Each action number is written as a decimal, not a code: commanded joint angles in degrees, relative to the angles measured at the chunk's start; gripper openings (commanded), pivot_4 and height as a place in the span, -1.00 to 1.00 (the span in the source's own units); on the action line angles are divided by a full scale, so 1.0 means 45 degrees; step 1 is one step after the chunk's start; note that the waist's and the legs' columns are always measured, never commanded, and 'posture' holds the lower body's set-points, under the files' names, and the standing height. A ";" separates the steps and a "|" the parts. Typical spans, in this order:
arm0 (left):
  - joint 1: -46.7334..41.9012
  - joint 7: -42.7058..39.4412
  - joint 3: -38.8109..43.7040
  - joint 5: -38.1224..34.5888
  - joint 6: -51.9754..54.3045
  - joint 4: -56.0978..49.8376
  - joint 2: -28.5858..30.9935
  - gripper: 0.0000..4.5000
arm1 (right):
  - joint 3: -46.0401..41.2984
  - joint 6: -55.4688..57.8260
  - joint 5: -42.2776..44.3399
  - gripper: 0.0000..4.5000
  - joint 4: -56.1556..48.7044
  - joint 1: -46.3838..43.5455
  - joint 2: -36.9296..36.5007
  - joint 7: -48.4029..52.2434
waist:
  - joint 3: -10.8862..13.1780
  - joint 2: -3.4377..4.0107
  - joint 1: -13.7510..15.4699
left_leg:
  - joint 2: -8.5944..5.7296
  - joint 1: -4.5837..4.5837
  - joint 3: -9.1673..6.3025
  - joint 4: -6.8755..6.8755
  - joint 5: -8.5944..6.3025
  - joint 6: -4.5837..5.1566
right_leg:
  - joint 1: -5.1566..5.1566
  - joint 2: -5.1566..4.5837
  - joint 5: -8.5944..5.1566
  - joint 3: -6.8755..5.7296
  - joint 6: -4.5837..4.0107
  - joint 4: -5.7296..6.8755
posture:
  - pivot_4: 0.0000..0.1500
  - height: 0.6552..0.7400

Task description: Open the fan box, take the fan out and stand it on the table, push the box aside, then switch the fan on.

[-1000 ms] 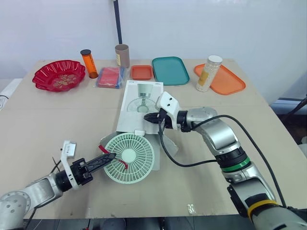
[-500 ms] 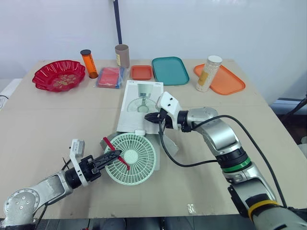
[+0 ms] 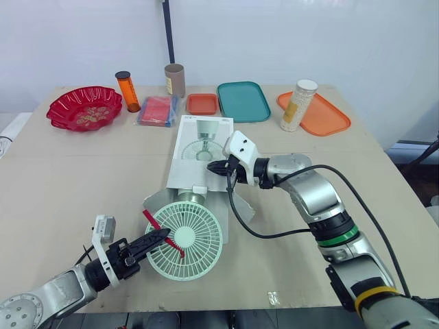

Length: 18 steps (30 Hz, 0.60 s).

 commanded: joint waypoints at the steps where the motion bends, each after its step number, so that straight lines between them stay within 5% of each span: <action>1: 0.0042 -0.0043 -0.0034 0.0765 -0.0114 0.0198 0.0256 0.45 | -0.0129 -0.0148 -0.0047 -1.00 -0.0290 -0.0048 -0.0011 0.0020 | 0.0000 0.0001 0.0001 | 0.0000 0.0000 -0.0001 -0.0001 0.0000 0.0000 | 0.0000 0.0001 0.0000 0.0000 0.0000 0.0000 | 1.00 1.00; 5: -0.0124 -0.0518 0.0287 0.0897 -0.0236 0.0449 0.0298 0.99 | -0.0169 -0.0108 0.0009 -1.00 -0.0310 -0.0108 -0.0035 0.0082 | 0.0001 0.0001 0.0006 | -0.0001 -0.0003 -0.0001 -0.0001 0.0000 0.0000 | -0.0001 0.0000 -0.0001 0.0000 0.0001 0.0000 | 1.00 1.00; 18: 0.1027 -0.2813 0.2380 0.0382 0.0322 0.0754 0.1798 0.99 | -0.0928 0.0374 0.0865 -1.00 -0.0503 -0.0446 -0.0039 0.0372 | 0.0008 0.0007 -0.0005 | 0.0006 -0.0008 0.0000 -0.0003 0.0000 0.0001 | -0.0012 0.0005 -0.0004 -0.0004 -0.0004 0.0000 | 1.00 1.00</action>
